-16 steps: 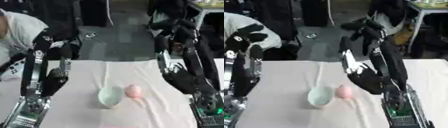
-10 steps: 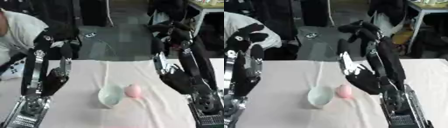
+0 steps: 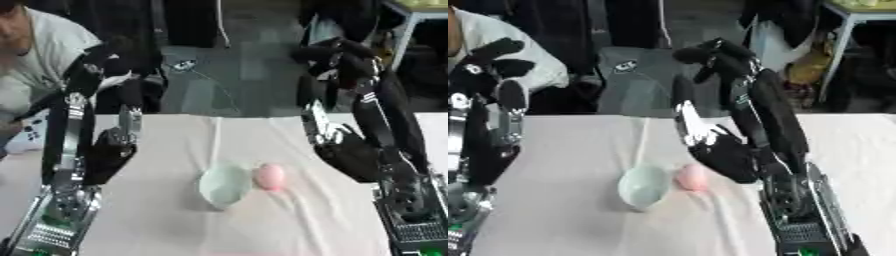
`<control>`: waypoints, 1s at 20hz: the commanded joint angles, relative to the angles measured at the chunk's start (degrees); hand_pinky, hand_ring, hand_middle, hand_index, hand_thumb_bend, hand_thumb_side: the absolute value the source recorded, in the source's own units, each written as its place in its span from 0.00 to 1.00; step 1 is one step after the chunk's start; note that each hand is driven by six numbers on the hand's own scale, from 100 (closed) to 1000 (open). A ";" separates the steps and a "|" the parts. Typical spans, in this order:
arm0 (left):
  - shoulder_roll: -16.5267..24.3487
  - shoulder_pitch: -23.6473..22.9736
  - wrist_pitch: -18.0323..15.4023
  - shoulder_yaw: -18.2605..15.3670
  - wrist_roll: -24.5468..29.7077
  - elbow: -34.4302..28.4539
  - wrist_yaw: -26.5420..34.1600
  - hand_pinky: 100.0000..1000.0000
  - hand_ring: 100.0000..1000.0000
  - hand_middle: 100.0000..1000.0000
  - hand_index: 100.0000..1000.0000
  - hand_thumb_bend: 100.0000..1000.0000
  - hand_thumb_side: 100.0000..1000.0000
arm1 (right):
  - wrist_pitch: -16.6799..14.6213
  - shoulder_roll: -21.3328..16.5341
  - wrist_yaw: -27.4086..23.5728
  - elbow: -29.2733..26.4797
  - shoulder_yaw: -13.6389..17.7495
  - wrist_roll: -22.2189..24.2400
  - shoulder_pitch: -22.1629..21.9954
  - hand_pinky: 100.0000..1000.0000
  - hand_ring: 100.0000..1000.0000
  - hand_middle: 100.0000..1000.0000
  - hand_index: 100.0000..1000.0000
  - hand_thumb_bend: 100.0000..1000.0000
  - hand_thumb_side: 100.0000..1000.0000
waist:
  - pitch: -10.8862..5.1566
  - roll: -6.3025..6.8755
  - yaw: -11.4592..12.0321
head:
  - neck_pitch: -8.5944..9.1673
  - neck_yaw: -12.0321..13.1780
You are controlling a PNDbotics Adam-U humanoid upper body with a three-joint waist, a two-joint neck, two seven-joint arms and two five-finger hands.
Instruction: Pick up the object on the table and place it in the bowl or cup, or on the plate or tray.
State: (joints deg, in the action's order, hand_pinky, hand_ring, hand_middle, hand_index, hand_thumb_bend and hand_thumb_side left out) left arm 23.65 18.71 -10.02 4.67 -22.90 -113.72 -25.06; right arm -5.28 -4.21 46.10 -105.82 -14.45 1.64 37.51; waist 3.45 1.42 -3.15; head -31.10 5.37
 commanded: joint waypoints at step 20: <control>0.39 -0.70 0.52 0.00 1.45 -0.87 0.86 0.67 0.61 0.77 0.89 0.00 0.74 | -9.03 4.45 21.38 43.97 3.17 -7.21 15.61 0.56 0.75 0.80 0.89 0.54 0.80 | -1.24 0.11 0.80 | -1.04 -1.20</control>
State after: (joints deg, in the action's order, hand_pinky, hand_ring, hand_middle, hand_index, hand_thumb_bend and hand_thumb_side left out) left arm 23.61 17.67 -9.40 4.72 -21.67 -113.72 -24.46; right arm -14.18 -0.08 66.15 -62.57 -11.97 -4.80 51.44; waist 3.08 1.35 -2.41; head -32.27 5.01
